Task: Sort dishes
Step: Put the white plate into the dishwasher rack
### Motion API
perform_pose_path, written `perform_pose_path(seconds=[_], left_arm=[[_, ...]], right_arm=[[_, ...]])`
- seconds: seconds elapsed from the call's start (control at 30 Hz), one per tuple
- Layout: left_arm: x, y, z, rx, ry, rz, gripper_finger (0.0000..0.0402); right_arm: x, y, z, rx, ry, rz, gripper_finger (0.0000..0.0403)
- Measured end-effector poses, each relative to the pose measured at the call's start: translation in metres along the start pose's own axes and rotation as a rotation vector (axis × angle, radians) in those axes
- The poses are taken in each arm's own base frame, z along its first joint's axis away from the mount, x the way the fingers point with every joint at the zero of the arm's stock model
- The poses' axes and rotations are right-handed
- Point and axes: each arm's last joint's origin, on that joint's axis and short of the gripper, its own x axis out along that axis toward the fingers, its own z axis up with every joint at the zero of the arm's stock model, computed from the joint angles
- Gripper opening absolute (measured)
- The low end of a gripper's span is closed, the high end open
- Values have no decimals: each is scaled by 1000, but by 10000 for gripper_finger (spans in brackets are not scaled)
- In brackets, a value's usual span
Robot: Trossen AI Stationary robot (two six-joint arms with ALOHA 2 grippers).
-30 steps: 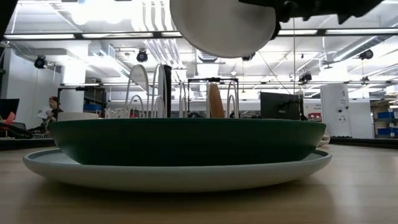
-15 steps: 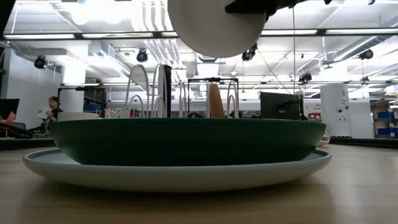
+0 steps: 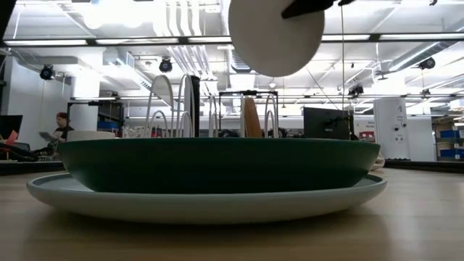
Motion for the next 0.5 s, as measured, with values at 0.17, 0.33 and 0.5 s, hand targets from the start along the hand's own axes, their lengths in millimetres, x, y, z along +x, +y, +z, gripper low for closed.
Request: perform_pose_path(seconds=[0.17,0.33,0.5], left_arm=[[-5,32,-6,-32,-13,0,89],[-14,87,-22,-176,-28,-40,89],[-20,125,-39,-280,-35,-130,89]], right_arm=[[-6,-14,0,-367,40,-156,27],[-5,-32,2,-739,70,-196,26],[20,-36,-5,-1098,149,-130,26]])
